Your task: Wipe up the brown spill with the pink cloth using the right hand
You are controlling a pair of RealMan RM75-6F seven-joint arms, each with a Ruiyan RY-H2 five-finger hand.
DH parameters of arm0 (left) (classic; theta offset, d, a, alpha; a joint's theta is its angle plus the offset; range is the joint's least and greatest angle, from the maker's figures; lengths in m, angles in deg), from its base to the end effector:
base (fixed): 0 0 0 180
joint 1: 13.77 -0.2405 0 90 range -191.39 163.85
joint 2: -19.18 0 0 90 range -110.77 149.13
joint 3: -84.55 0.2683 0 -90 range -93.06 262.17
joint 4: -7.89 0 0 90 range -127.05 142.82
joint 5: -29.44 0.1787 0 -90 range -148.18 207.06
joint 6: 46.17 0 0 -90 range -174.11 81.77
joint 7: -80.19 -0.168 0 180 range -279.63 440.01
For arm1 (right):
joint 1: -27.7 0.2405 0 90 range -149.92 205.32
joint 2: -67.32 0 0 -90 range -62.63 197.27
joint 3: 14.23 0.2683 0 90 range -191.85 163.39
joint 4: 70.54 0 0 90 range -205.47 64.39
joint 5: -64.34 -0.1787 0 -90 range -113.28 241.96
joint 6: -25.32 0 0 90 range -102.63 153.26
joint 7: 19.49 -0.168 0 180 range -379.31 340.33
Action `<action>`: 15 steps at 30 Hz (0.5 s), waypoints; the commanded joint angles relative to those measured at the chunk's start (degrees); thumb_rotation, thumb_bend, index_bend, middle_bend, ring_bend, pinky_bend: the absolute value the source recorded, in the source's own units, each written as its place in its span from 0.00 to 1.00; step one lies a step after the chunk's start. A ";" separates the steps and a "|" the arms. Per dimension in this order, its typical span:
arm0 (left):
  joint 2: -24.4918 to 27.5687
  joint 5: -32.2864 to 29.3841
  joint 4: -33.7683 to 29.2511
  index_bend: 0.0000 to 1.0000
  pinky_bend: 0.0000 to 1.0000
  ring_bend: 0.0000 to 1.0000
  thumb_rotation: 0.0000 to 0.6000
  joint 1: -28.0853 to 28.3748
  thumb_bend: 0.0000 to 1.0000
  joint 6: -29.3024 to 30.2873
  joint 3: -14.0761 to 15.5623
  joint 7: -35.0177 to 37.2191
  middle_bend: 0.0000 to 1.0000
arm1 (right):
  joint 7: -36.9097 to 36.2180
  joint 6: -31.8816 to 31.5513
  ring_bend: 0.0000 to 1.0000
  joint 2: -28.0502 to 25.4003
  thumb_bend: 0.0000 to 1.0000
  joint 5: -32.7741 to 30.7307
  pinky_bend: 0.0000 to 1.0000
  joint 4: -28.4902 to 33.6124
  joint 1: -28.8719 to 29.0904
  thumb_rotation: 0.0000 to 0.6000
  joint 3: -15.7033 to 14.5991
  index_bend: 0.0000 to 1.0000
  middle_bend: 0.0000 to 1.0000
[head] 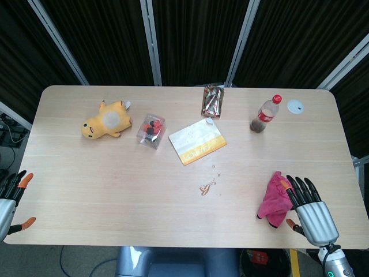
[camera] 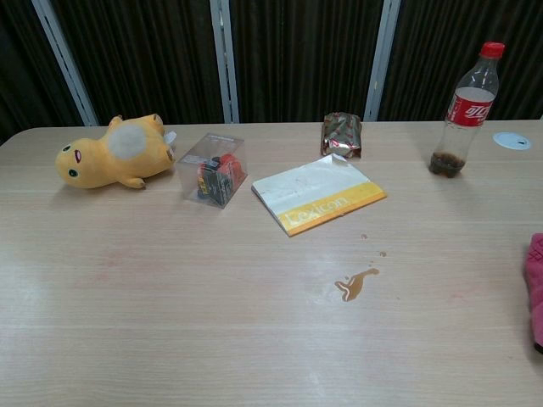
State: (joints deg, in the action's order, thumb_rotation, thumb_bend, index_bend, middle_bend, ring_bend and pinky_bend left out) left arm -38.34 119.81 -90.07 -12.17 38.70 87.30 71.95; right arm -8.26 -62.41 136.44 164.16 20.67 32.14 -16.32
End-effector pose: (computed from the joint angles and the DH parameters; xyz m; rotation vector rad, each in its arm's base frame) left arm -0.3054 0.1665 0.2013 -1.5235 -0.8572 -0.7167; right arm -0.2751 -0.1804 0.1464 1.6387 -0.7187 0.9225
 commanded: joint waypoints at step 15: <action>-0.07 -0.28 -0.22 0.00 0.00 0.00 1.00 0.21 0.00 -0.47 -0.06 0.07 0.00 | 2.83 3.04 0.00 -0.46 0.00 -1.72 0.06 2.35 -0.01 1.00 -0.82 0.00 0.00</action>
State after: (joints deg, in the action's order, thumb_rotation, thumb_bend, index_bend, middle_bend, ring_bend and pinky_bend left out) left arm -38.40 119.56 -90.27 -11.99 38.26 87.25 71.99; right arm -5.89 -59.85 135.96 162.68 22.77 32.08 -16.97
